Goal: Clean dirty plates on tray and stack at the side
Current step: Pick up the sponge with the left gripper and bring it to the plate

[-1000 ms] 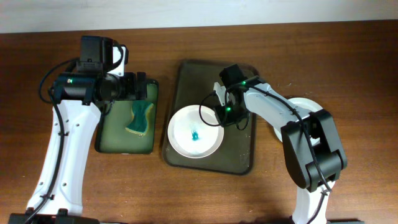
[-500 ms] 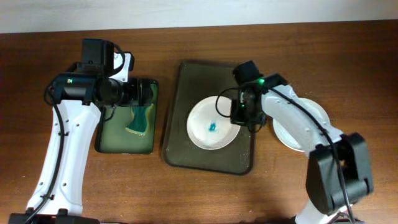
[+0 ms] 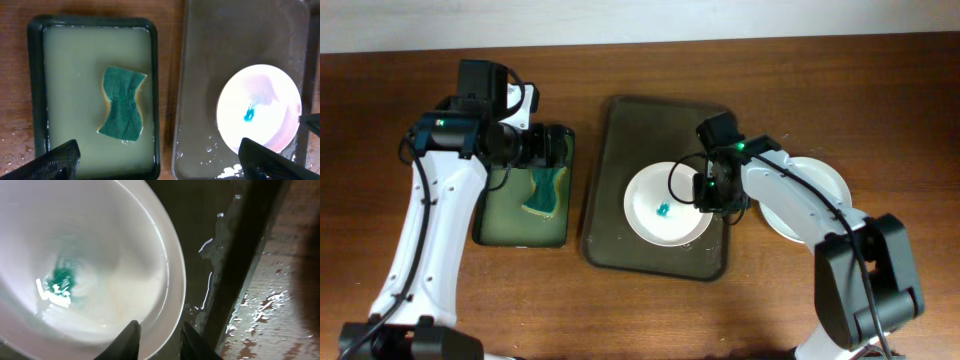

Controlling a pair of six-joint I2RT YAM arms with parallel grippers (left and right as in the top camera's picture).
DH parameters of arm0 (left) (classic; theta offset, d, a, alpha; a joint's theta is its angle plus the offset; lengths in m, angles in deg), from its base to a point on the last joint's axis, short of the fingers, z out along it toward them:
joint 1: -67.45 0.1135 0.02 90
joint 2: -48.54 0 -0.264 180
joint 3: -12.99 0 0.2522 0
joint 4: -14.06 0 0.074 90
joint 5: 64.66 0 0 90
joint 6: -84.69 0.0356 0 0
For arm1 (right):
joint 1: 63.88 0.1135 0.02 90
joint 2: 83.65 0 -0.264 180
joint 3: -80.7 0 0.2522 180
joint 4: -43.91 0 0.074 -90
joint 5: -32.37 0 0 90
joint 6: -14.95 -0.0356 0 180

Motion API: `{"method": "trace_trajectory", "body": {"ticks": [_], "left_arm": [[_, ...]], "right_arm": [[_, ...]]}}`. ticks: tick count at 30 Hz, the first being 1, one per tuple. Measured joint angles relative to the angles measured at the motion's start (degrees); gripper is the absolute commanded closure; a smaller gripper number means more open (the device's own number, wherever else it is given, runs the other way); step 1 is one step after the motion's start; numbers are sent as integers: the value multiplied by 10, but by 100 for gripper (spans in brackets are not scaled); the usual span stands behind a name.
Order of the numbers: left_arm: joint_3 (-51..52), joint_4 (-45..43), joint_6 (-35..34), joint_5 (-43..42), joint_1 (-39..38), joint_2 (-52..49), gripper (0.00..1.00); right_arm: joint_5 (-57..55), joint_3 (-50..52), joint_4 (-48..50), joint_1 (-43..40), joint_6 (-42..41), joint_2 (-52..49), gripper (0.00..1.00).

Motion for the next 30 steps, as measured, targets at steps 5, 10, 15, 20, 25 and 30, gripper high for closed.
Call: {"method": "trace_trajectory", "body": {"ticks": [5,10,15,20,25,30], "left_arm": [[17,-2,-30,43,0,-79,55],[20,-19,-61,82,0,-223,61],[19,-36,-65,89,-1,-292,100],[9,-25,-66,95,-1,-300,100],[-75,69,-66,93,-1,-330,100],[-177,146,-63,75,-3,-334,100]], "right_arm": [[0,-6,-8,0,36,21,67],[0,-6,-24,0,40,21,66],[0,-6,-24,0,40,21,65],[0,-6,-25,-9,21,21,65],[22,-6,-24,-83,18,21,61],[93,-2,-9,-94,91,21,59]]}}
